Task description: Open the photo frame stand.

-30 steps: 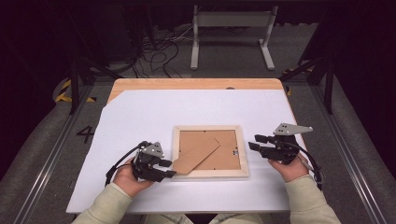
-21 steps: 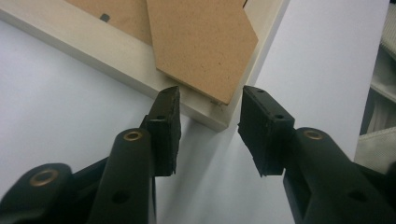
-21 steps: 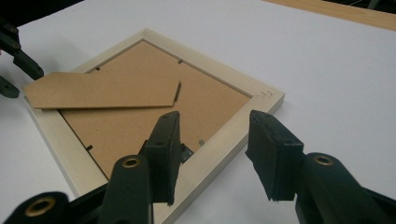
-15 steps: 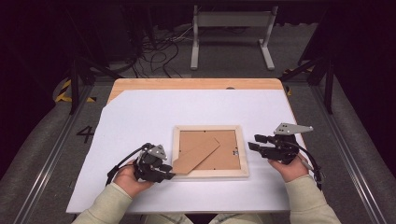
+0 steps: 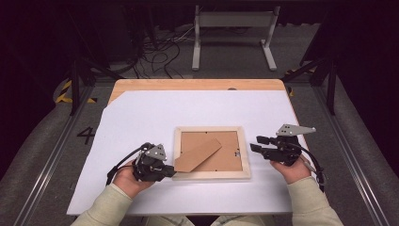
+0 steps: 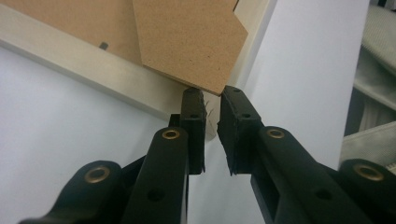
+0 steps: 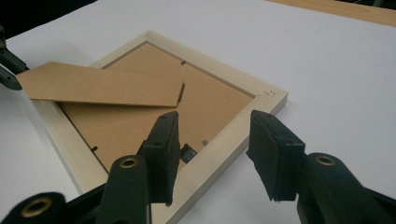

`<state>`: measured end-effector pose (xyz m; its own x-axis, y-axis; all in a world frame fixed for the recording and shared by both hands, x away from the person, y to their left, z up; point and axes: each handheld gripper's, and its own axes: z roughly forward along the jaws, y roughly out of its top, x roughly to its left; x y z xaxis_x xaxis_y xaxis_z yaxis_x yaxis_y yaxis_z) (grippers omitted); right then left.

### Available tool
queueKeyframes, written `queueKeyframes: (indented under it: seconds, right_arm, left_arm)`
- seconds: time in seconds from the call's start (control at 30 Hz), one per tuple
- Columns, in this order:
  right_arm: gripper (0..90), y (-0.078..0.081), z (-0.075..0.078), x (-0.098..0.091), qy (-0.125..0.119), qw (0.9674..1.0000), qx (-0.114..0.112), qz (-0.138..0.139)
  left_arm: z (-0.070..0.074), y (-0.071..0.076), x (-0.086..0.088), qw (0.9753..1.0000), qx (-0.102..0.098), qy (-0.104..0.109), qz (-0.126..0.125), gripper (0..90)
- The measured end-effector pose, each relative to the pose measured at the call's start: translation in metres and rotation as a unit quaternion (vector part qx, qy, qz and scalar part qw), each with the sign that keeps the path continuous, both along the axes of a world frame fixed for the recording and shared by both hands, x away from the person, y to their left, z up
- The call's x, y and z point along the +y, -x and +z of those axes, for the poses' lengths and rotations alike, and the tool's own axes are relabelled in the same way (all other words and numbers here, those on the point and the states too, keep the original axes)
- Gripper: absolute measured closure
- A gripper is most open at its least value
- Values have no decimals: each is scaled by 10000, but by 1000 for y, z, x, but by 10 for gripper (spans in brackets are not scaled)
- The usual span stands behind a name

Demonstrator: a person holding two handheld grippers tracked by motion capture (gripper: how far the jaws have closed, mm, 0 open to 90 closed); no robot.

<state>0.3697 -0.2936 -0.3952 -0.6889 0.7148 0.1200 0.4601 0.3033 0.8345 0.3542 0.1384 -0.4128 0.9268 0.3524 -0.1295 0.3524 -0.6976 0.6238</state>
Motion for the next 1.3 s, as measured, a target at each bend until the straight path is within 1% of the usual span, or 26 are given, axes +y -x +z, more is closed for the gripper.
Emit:
queueKeyframes:
  seconds: [0.1, 0.17, 0.23, 0.27, 0.3, 0.37, 0.47, 0.5, 0.57, 0.7, 0.73, 0.87, 0.97, 1.0, 1.03, 1.1, 1.17, 1.2, 1.23, 1.3]
  right_arm:
    - [533, 0, 0, -1, 10, 10000, 3, -12]
    - [533, 1, -1, -2, 5, 10000, 16, -28]
    - [533, 1, -1, -3, 5, 10000, 22, -45]
    - [534, 1, -1, -3, 6, 10000, 21, -50]
    - [534, 1, -1, -3, 9, 10000, 30, -59]
    - [534, 2, -2, -4, 9, 10000, 27, -73]
    - [535, 3, -2, -5, 5, 9999, 45, -111]
    - [535, 3, -3, -6, 8, 9999, 34, -111]
    - [535, 3, -3, -6, 3, 9999, 51, -121]
    - [535, 3, -4, -7, 3, 9999, 58, -146]
    - [535, 4, -4, -8, 9, 9999, 60, -145]
    - [534, 4, -4, -8, -1, 9998, 67, -168]
    - [534, 4, -4, -9, 4, 9998, 66, -170]
    - [534, 4, -4, -9, 5, 9998, 67, -171]
    - [534, 4, -4, -9, 6, 9998, 65, -172]
    - [534, 4, -4, -9, 9, 9998, 65, -173]
    - [534, 4, -4, -9, 8, 9998, 65, -175]
    - [534, 4, -4, -9, 8, 9998, 65, -175]
    - [534, 4, -4, -9, 8, 9998, 62, -173]
    - [534, 4, -4, -9, 9, 9998, 62, -170]
  left_arm:
    - [6, 0, 1, 9998, -25, 193, 17, 796]
    - [10, 0, 2, 9995, -85, 310, 16, 797]
    - [14, 0, 2, 9992, -131, 383, 17, 801]
    - [15, 0, 2, 9989, -187, 422, -10, 829]
    - [17, 0, 2, 9987, -218, 471, -2, 835]
    - [20, 0, 1, 9981, -252, 558, 5, 843]
    - [24, -1, 1, 9972, -252, 708, 39, 852]
    - [25, -2, 0, 9968, -280, 742, 33, 856]
    - [27, -2, 0, 9965, -352, 754, 117, 871]
    - [30, -5, 1, 9950, -336, 922, 207, 887]
    - [30, -7, 1, 9945, -360, 959, 220, 889]
    - [33, -8, -1, 9929, -394, 1081, 317, 890]
    - [34, -10, -2, 9922, -417, 1127, 336, 889]
    - [35, -10, -3, 9914, -420, 1176, 388, 889]
    - [35, -11, -4, 9910, -460, 1187, 410, 889]
    - [37, -11, -6, 9902, -451, 1241, 459, 889]
    - [39, -13, -8, 9890, -497, 1305, 491, 889]
    - [39, -13, -8, 9890, -497, 1305, 491, 888]
    - [41, -14, -10, 9882, -523, 1335, 530, 888]
    - [43, -16, -13, 9875, -506, 1373, 593, 883]
